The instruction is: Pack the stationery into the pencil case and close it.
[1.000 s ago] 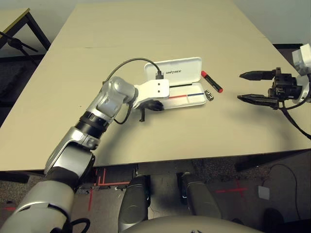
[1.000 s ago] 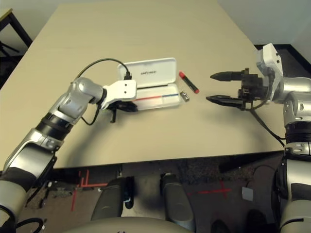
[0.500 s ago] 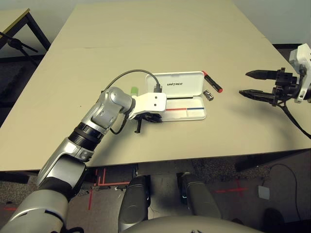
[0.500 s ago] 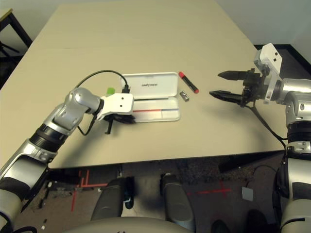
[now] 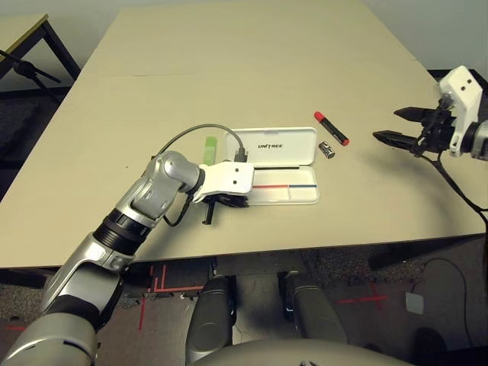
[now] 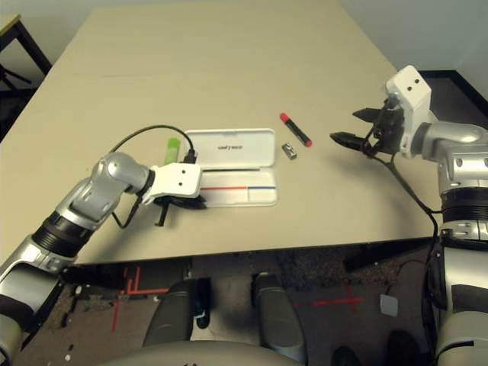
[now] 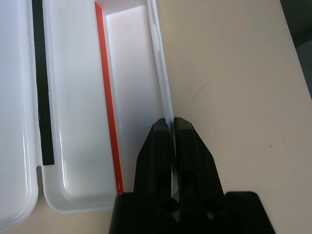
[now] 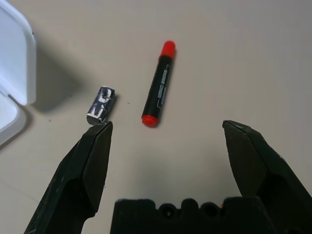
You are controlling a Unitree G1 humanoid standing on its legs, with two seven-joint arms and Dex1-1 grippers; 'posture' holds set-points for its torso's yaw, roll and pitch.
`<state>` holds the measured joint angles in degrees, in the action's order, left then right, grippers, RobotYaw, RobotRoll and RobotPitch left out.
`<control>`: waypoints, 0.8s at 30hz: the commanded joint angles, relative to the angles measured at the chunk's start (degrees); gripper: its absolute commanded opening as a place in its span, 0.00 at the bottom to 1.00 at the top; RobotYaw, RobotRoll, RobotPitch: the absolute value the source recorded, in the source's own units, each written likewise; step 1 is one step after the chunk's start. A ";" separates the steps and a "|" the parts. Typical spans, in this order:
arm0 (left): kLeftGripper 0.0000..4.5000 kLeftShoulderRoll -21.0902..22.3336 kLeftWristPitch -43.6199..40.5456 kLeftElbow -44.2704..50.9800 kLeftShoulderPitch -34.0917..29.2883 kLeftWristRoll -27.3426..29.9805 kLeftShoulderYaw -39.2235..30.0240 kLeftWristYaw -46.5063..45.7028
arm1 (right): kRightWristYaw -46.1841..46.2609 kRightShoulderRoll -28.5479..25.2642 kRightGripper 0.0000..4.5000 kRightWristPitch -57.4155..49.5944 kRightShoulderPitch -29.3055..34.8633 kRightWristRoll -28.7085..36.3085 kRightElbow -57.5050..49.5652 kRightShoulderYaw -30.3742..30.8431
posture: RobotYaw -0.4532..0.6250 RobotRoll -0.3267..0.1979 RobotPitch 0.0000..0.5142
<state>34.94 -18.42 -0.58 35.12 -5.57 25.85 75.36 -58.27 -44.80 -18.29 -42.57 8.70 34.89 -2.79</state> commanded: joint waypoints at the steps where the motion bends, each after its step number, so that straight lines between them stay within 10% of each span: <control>1: 0.00 0.34 1.58 0.62 -0.35 0.50 0.70 0.45 | 3.41 1.34 1.00 -1.82 -2.32 -1.95 1.42 1.21 | 0.35 0.62 0.24; 4: 0.00 0.25 2.55 -0.64 -0.19 -0.39 0.96 -0.23 | 7.48 3.51 1.00 -2.38 -4.34 -3.49 3.98 1.46 | 0.35 0.62 0.24; 15: 0.98 0.60 1.67 0.94 0.22 0.96 -0.04 0.15 | 12.34 8.41 1.00 -3.02 -10.20 -5.36 13.56 2.22 | 0.36 0.62 0.24; 24: 0.99 0.88 -3.41 5.58 1.12 3.22 -2.48 -0.36 | 14.92 12.78 1.00 -2.54 -16.29 -7.70 23.52 3.09 | 0.39 0.62 0.26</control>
<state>35.29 -20.48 3.01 35.74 -3.68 24.23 75.05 -43.89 -32.43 -20.74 -57.64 1.79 56.49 -0.47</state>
